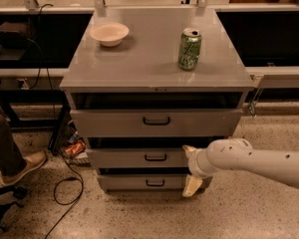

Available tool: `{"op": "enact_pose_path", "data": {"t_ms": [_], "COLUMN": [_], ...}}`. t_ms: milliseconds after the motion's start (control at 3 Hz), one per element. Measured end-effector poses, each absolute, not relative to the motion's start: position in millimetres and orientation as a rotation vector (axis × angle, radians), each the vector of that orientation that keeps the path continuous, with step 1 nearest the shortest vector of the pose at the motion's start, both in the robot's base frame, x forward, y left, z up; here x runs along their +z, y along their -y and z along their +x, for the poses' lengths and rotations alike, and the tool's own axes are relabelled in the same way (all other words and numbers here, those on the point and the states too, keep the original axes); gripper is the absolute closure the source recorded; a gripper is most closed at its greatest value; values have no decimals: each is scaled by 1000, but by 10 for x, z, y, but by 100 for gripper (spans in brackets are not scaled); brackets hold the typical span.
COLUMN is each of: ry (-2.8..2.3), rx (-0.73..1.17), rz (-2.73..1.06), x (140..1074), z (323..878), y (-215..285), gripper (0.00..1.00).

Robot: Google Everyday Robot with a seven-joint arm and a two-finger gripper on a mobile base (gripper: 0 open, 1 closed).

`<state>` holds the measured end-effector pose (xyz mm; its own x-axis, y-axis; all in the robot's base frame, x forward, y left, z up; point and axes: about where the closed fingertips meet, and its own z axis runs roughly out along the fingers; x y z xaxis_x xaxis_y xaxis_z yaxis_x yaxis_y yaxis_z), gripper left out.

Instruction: Open middle drawer

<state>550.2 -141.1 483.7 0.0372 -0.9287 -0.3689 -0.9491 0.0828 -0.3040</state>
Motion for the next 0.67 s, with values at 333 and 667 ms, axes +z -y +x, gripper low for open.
{"op": "enact_pose_path", "data": {"t_ms": [333, 667], "ry": [-1892, -1876], "rx": [47, 1], "rz": [-1837, -1786], "x": [4802, 4681], "z": [5524, 5762], "y": [1415, 1500], "gripper": [0, 0]}}
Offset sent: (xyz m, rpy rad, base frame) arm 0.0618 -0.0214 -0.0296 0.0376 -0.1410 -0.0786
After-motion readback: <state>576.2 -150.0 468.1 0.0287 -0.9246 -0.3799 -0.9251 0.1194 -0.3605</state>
